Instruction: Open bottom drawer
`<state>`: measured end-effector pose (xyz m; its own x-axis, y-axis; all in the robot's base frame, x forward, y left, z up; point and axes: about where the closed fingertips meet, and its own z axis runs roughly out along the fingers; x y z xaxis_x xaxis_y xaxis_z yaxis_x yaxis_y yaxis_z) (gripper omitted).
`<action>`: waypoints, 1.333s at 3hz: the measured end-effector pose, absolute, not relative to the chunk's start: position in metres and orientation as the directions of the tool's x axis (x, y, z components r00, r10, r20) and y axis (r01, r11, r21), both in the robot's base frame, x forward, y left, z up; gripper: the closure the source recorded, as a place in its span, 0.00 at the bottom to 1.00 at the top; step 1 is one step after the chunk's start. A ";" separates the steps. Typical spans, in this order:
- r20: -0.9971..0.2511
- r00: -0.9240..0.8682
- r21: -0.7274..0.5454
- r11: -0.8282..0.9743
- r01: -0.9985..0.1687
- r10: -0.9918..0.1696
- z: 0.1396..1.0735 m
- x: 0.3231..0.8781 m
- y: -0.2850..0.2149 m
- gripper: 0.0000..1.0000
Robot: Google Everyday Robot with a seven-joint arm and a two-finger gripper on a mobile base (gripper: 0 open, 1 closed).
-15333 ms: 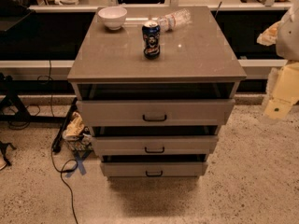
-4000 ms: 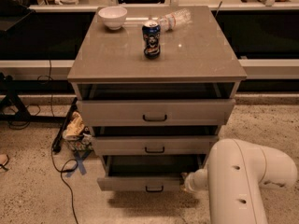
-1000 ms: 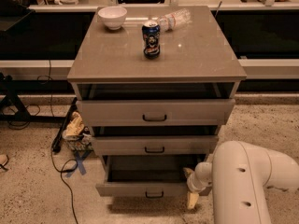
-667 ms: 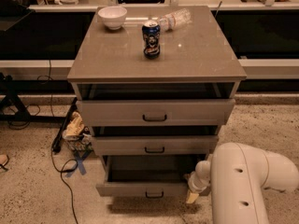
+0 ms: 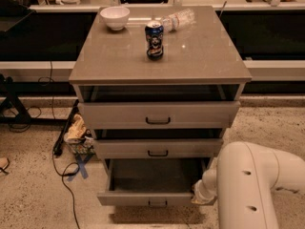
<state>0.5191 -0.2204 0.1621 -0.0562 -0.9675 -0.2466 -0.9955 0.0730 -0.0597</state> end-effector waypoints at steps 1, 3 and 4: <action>-0.255 -0.089 -0.056 0.107 -0.993 -0.963 0.166 0.497 -0.222 1.00; -0.286 -0.113 -0.046 0.131 -0.990 -0.952 0.159 0.464 -0.220 1.00; -0.310 -0.128 -0.042 0.148 -0.988 -0.942 0.156 0.446 -0.218 1.00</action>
Offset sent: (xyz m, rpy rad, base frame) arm -0.1832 0.0075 -0.0266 0.1681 0.0321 -0.1505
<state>0.4465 -0.2179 0.1559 -0.1277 -0.9421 -0.3101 -0.9881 0.1478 -0.0423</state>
